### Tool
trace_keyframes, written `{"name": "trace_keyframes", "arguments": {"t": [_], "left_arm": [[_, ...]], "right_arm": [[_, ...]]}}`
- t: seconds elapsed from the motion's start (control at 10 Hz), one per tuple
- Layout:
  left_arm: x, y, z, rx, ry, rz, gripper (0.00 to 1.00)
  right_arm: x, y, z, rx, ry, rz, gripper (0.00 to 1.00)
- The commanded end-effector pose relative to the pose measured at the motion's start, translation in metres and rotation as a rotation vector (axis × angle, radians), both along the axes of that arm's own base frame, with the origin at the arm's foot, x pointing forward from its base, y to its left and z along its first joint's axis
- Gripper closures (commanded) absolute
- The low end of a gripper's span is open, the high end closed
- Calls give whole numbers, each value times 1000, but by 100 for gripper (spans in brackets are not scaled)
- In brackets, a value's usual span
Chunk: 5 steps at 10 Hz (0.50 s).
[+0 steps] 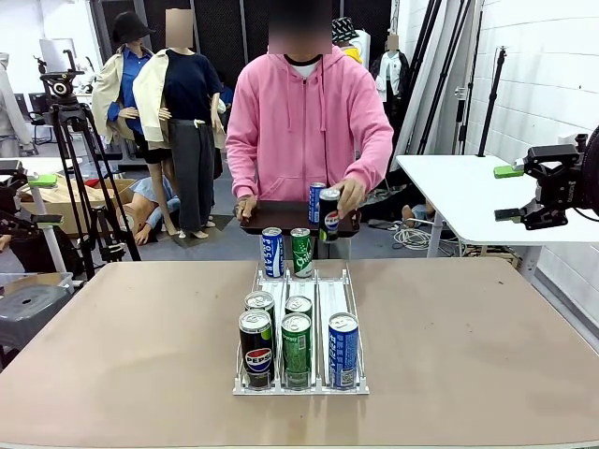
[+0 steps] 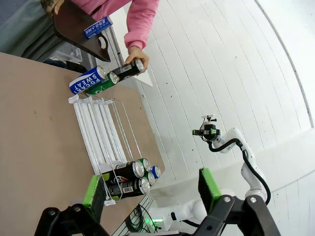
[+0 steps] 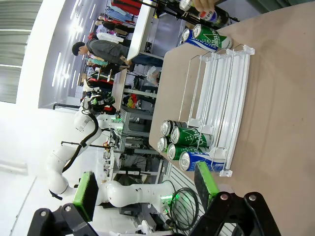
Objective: Retrieve and hand over the desired beverage to the person.
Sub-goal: Pick up another can of the same type that the person held from the Automatic Can Dispenser.
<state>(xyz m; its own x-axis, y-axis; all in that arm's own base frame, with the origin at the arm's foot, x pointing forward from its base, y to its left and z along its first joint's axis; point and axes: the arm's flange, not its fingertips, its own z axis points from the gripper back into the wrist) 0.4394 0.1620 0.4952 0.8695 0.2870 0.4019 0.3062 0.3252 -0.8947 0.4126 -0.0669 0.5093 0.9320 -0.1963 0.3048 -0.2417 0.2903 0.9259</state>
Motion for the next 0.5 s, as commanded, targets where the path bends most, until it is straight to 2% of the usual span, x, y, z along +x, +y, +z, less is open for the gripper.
{"name": "trace_keyframes", "arguments": {"t": [0.0,0.4], "left_arm": [[-2,0,1,-6,-5,-7,0],[-2,0,1,-6,-5,-7,0]], "right_arm": [[1,0,0,-9,3,4,0],[1,0,0,-9,3,4,0]]}}
